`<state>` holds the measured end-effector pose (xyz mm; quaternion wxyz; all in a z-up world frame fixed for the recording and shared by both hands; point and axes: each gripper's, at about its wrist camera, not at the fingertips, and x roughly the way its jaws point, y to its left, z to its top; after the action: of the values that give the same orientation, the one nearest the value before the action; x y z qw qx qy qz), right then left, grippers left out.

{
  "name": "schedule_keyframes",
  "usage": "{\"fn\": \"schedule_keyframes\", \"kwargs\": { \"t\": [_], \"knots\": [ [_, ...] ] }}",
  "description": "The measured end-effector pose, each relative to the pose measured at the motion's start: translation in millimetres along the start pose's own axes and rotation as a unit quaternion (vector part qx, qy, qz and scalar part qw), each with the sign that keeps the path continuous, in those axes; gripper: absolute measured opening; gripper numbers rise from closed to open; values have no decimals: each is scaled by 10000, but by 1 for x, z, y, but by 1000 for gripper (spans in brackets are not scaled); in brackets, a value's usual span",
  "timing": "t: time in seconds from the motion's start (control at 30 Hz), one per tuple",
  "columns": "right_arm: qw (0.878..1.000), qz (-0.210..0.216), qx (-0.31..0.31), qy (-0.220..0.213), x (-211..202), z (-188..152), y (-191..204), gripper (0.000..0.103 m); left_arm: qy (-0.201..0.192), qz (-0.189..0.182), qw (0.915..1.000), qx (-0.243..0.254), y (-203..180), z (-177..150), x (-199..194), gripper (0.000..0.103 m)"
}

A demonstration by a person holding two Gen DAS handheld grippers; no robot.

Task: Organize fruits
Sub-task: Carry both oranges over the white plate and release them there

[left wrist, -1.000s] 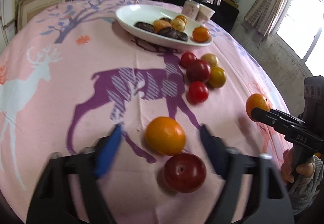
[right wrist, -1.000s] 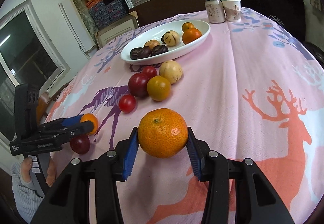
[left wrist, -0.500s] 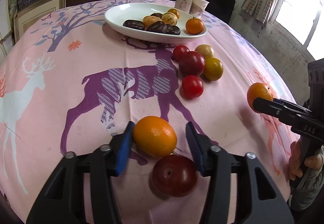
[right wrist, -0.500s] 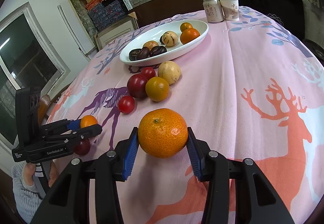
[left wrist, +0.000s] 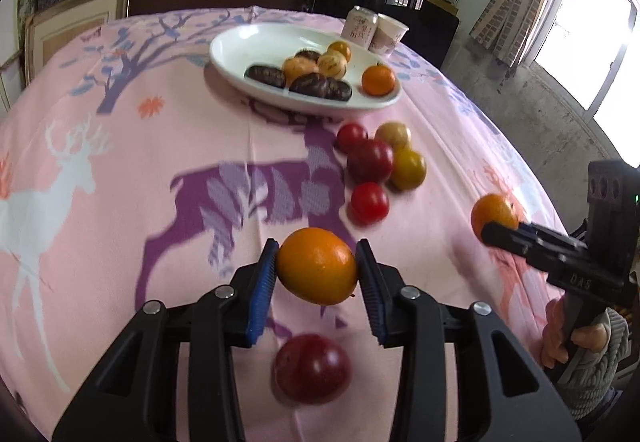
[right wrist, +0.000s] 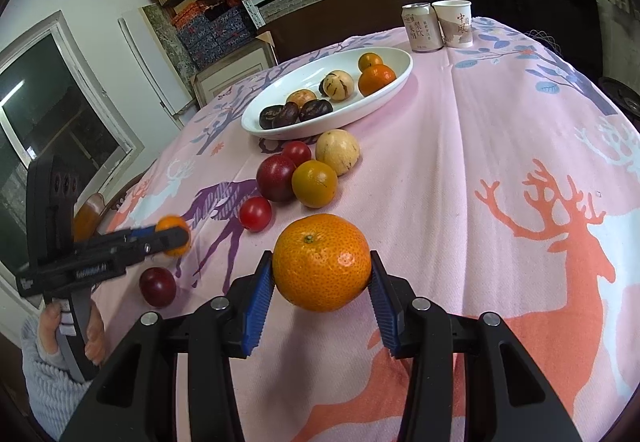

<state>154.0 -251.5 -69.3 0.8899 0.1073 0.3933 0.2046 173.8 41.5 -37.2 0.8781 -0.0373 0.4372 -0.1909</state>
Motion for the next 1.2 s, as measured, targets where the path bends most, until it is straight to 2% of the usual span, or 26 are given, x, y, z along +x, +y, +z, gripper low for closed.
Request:
{"fn": "schedule_keyframes", "kwargs": {
  "t": [0.1, 0.3, 0.43, 0.6, 0.67, 0.7, 0.77, 0.8, 0.83, 0.97, 1.2],
  "knots": [
    [9999, 140, -36, 28, 1, 17, 2, 47, -213, 81, 9997, 110, -5, 31, -5, 39],
    [9981, -136, -445, -401, 5, 94, 24, 47, -601, 217, 9978, 160, -9, 101, 2, 39],
    [9966, -305, -590, -493, 39, 127, 31, 47, -622, 380, 9973, 59, 0, 141, 29, 39],
    [9969, -420, -557, -357, 88, 145, 20, 47, -510, 535, 9972, -141, 24, 178, 80, 39],
    [9976, -377, -367, -443, 97, 146, 9, 49, -413, 540, 9974, -257, 35, 184, 101, 39],
    [9975, -379, -300, -516, 98, 145, 4, 59, -364, 519, 9974, -351, 41, 186, 111, 39],
    [9955, -437, -249, -802, 90, 145, -4, 67, -240, 357, 9977, -518, 52, 184, 126, 53],
    [9945, -443, -205, -922, 85, 145, -6, 69, -228, 284, 9975, -605, 57, 182, 130, 67],
    [9942, -392, -136, -996, 81, 145, -7, 70, -259, 229, 9969, -704, 63, 181, 131, 71],
    [9932, -293, 47, -1125, 74, 144, -12, 81, -347, 10, 9952, -910, 71, 184, 126, 71],
    [9947, -246, 277, -957, 80, 140, -21, 81, -444, 107, 9957, -801, 60, 182, 112, 71]
  ]
}}
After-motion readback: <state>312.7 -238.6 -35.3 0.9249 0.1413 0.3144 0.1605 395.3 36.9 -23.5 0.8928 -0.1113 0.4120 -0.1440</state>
